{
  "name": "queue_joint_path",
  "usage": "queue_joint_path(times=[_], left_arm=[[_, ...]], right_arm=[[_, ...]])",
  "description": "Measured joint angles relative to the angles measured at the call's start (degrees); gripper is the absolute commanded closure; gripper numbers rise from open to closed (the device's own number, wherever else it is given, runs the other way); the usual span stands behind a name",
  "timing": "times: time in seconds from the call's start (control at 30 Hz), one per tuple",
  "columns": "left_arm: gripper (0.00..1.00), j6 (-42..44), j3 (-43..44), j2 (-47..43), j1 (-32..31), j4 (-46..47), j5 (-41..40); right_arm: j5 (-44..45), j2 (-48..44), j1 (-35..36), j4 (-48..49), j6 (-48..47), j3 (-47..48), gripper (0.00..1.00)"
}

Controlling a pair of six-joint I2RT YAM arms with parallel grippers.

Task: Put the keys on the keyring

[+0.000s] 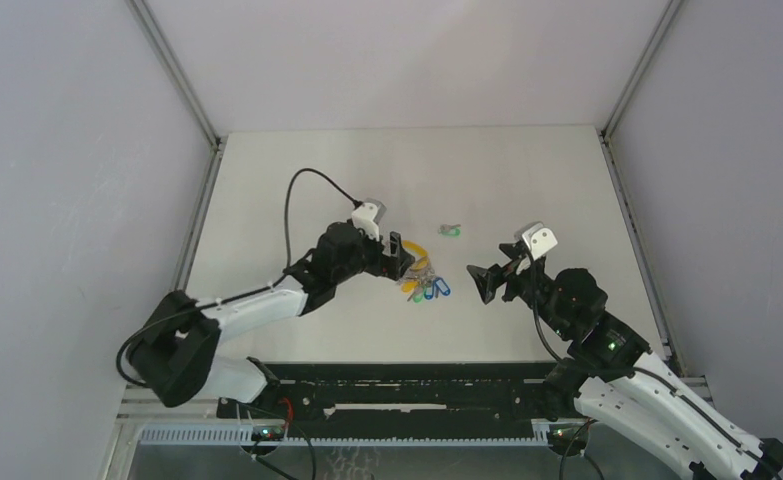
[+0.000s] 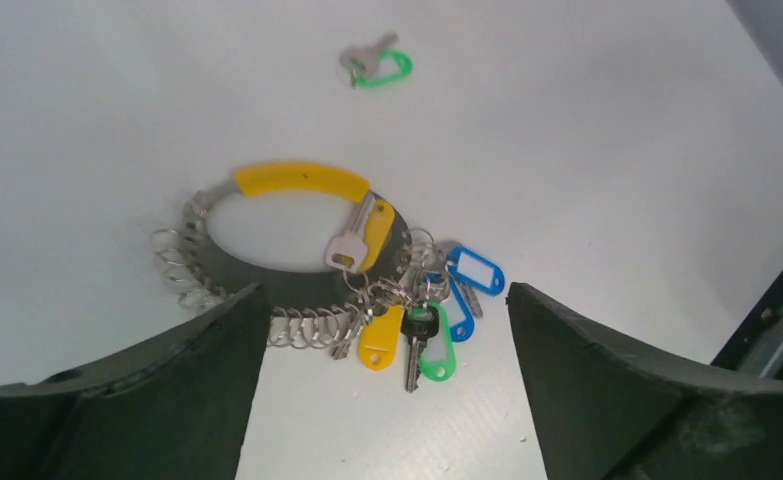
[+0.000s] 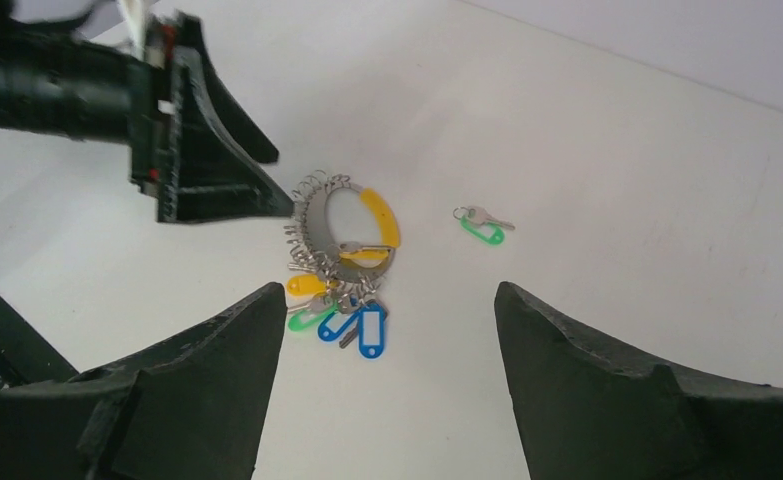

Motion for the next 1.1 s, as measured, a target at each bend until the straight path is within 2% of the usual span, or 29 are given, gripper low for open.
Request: queue_joint_path(times=[0.13,0.27,0.47,0.57,0.7,0.9,1.1], left_arm=[[0.0,-0.92,-0.2,-8.0,1.9,-3.39,-2.84],[0.0,-2.91,-2.82,-16.68,7.1,-7.04,-4.79],[0.0,-5.97,-6.75,-34.01,15.96,-18.12,-7.65],[0.0,-6.95,-6.69,-44.24,19.58,-23.45,-10.38],[0.0,-6.84,-5.79,-53.83,21.22,-31.5,-17.55],[0.0,-3.08,-2.54,-62.73,21.42,-41.0,-28.24],[0.0,1.84,-1.95,-68.96,21.42,-43.58,-29.75]], right_arm=[[1.86,-0.24,0.0,-0.13,0.96,0.0,0.16],[6.08,-0.79,-0.07,-1.55,2.84,0.0,0.1],[14.49,-0.2,-0.61,-7.78,7.04,0.85,0.03],[18.73,0.5,-1.77,-11.19,8.74,2.32,0.03],[21.35,0.66,-4.81,-14.45,10.01,3.89,0.02],[22.84,-1.79,-10.99,-17.88,10.56,5.07,0.0],[26.14,-9.38,-12.02,-19.32,9.55,5.81,0.0]])
